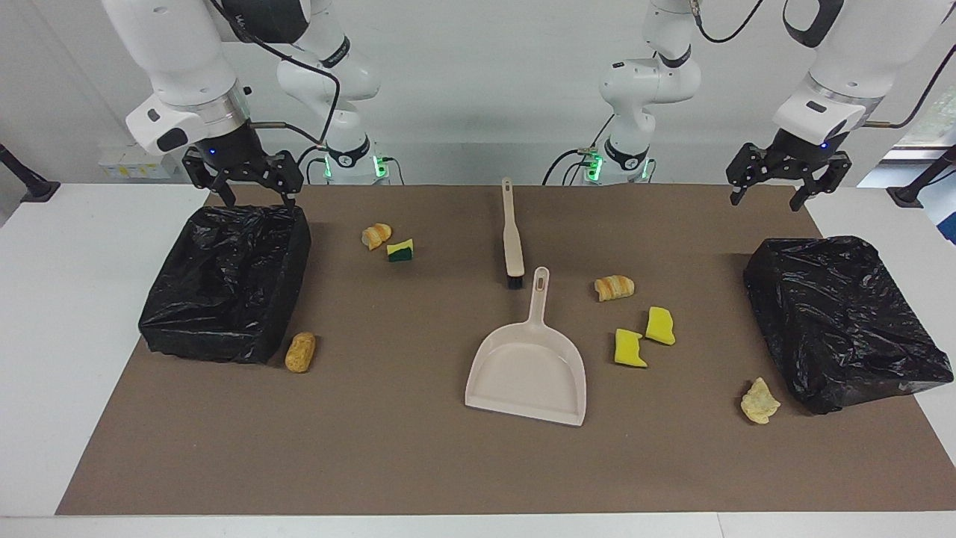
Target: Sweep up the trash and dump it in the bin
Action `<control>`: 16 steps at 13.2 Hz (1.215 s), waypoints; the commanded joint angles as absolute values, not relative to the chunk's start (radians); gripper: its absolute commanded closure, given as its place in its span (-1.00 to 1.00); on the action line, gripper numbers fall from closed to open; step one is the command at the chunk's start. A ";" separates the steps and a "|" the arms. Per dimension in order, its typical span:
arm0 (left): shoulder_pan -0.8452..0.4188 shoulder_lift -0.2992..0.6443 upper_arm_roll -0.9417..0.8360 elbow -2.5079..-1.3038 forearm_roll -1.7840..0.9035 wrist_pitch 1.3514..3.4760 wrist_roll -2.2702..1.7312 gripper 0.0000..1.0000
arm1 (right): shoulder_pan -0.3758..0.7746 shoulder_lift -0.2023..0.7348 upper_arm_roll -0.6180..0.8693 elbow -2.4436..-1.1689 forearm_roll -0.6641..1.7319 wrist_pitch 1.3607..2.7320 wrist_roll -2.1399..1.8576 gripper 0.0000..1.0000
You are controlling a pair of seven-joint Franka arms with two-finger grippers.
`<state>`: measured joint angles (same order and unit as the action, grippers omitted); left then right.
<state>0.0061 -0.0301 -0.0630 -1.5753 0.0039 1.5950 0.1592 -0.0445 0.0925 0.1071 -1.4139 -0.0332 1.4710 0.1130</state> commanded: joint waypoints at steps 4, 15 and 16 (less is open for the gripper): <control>0.008 -0.046 -0.058 -1.595 -0.015 1.571 0.172 -1.00 | -0.045 0.081 0.112 -1.430 -0.023 1.479 0.103 -1.00; -0.148 -0.052 -0.064 -1.856 -0.161 1.734 0.170 -1.00 | -0.060 0.074 0.107 -1.443 0.018 1.477 0.097 -1.00; -0.203 -0.052 -0.064 -1.902 -0.163 1.776 0.154 -1.00 | -0.058 0.074 0.107 -1.443 0.017 1.477 0.100 -1.00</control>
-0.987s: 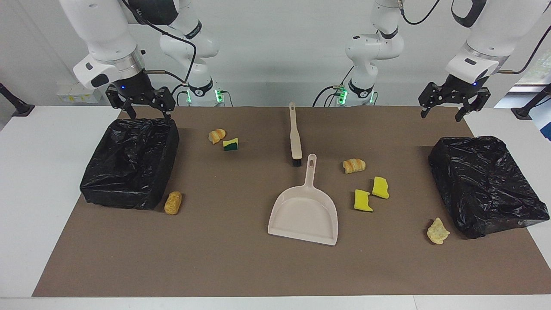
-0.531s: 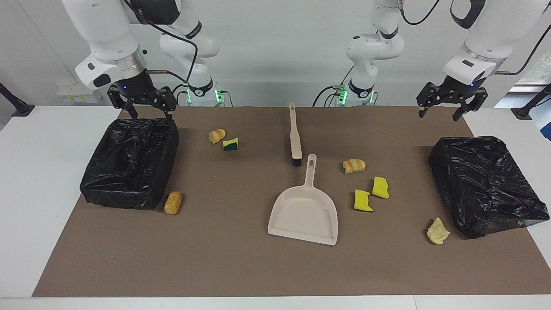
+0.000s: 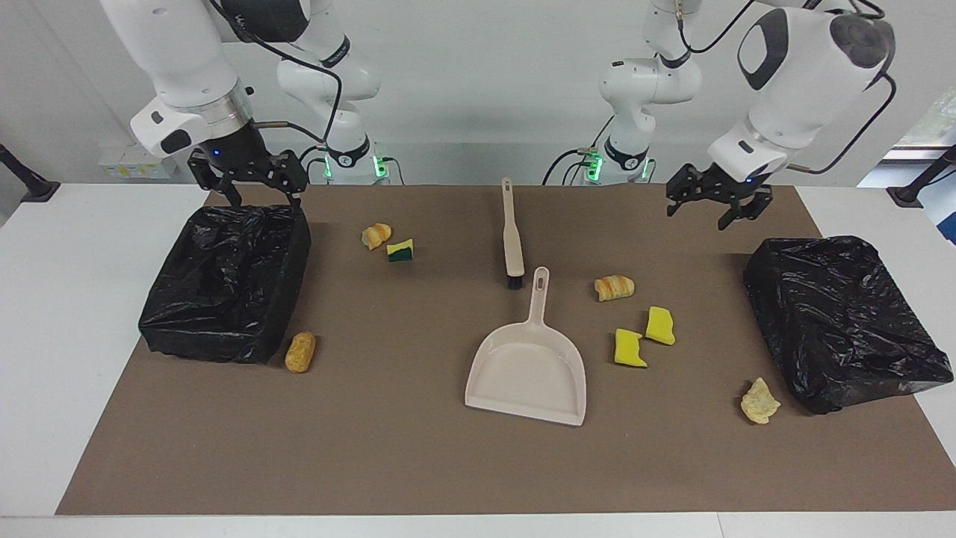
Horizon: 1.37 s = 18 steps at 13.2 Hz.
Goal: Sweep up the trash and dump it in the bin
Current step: 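Reach the left gripper to the beige brush handle and grasp it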
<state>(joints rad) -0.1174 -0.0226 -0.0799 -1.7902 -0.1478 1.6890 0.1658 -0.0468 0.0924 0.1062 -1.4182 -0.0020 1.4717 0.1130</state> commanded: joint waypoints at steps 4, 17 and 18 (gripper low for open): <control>-0.398 -0.067 -0.064 -2.045 -0.163 1.939 -0.042 -1.00 | -0.058 0.074 0.107 -1.443 0.009 1.477 0.100 -1.00; -0.893 -0.135 -0.066 -2.410 -0.133 2.198 -0.505 -1.00 | -0.032 0.011 0.149 -1.581 0.009 1.575 0.143 -1.00; -0.897 -0.135 -0.066 -2.411 -0.132 2.200 -0.508 -1.00 | 0.009 0.020 0.152 -1.589 0.008 1.598 0.181 -1.00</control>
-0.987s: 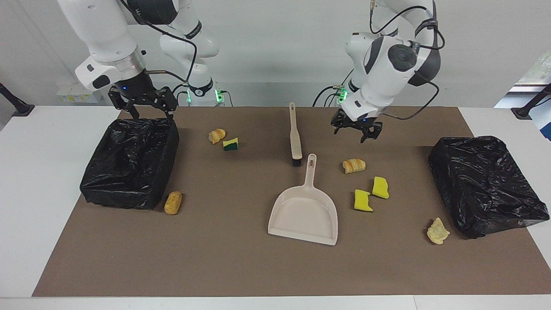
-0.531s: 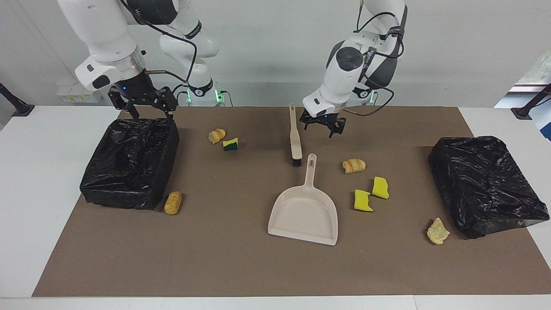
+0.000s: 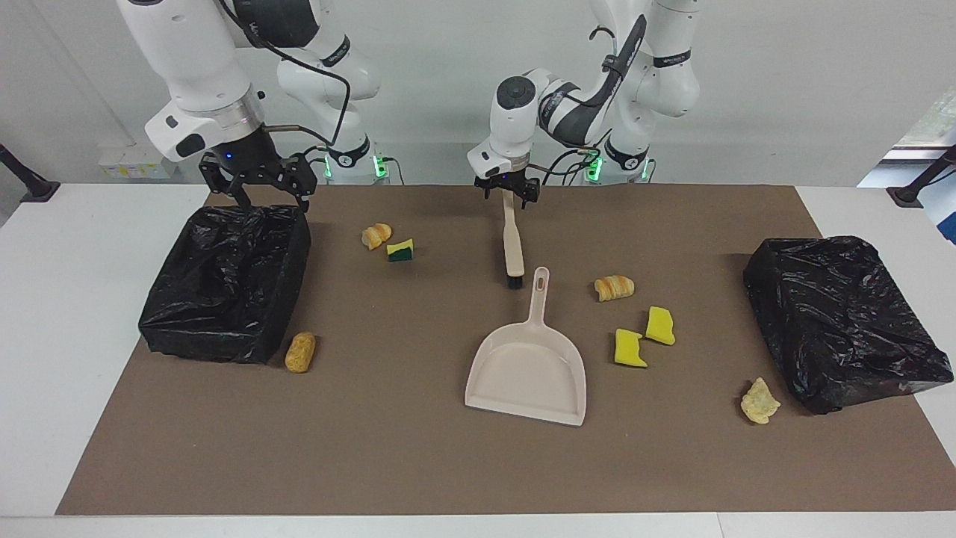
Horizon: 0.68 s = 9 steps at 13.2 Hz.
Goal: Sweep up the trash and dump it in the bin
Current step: 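Reach the left gripper to the beige brush handle and grasp it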
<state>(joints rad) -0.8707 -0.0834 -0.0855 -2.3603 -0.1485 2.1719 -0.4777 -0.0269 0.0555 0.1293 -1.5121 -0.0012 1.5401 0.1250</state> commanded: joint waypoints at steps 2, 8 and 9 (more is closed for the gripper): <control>-0.897 -0.124 -0.066 -2.410 -0.132 2.217 -0.508 -1.00 | 0.119 0.086 0.150 -1.580 -0.015 1.673 0.355 -1.00; -0.896 -0.115 -0.066 -2.410 -0.132 2.236 -0.512 -0.48 | 0.296 0.313 0.150 -1.468 -0.060 1.831 0.583 -1.00; -0.894 -0.106 -0.066 -2.410 -0.132 2.246 -0.515 -0.48 | 0.305 0.340 0.152 -1.453 -0.061 1.845 0.583 -1.00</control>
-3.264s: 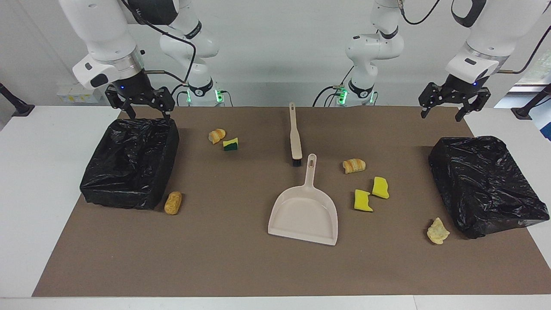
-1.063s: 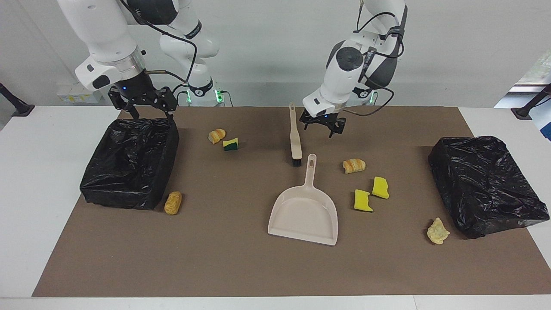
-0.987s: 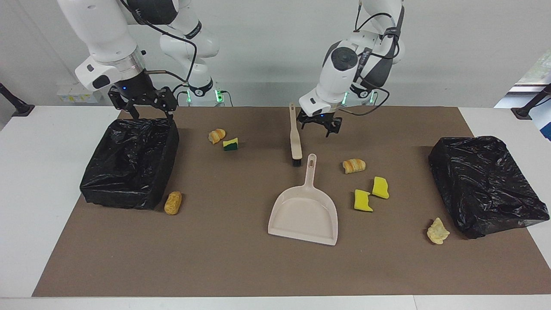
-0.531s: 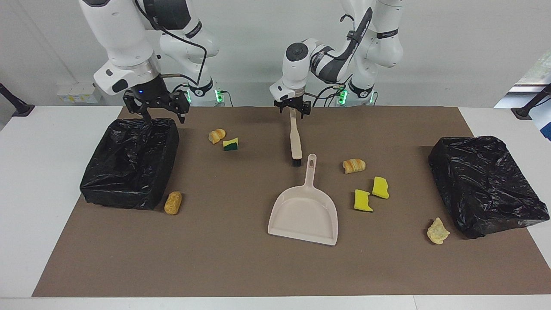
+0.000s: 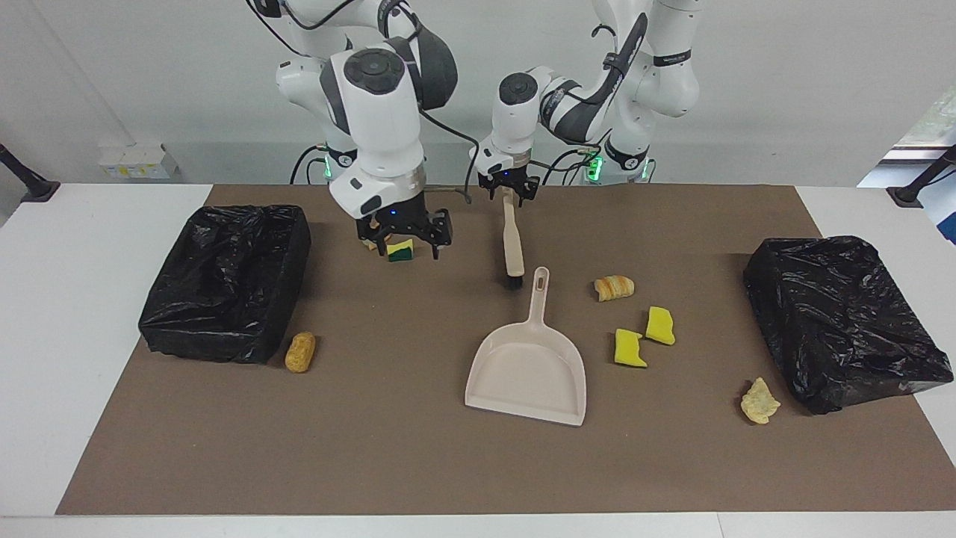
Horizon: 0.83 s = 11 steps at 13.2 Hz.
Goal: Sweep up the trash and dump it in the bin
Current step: 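Grasp the dustpan with the right gripper while the left gripper lifts the brush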
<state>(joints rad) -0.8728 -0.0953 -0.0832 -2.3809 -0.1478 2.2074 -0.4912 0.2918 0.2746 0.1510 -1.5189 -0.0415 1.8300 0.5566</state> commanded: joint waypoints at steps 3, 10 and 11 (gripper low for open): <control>-0.894 -0.095 -0.066 -2.410 -0.132 2.260 -0.522 -0.32 | 0.373 0.493 0.149 -1.340 -0.110 1.896 0.621 -1.00; -0.877 -0.094 -0.064 -2.411 -0.132 2.238 -0.522 0.48 | 0.546 0.735 0.129 -1.134 -0.133 1.994 0.859 -0.97; -0.862 -0.095 -0.064 -2.411 -0.132 2.211 -0.520 0.96 | 0.566 0.745 0.129 -1.135 -0.135 1.994 0.889 -0.92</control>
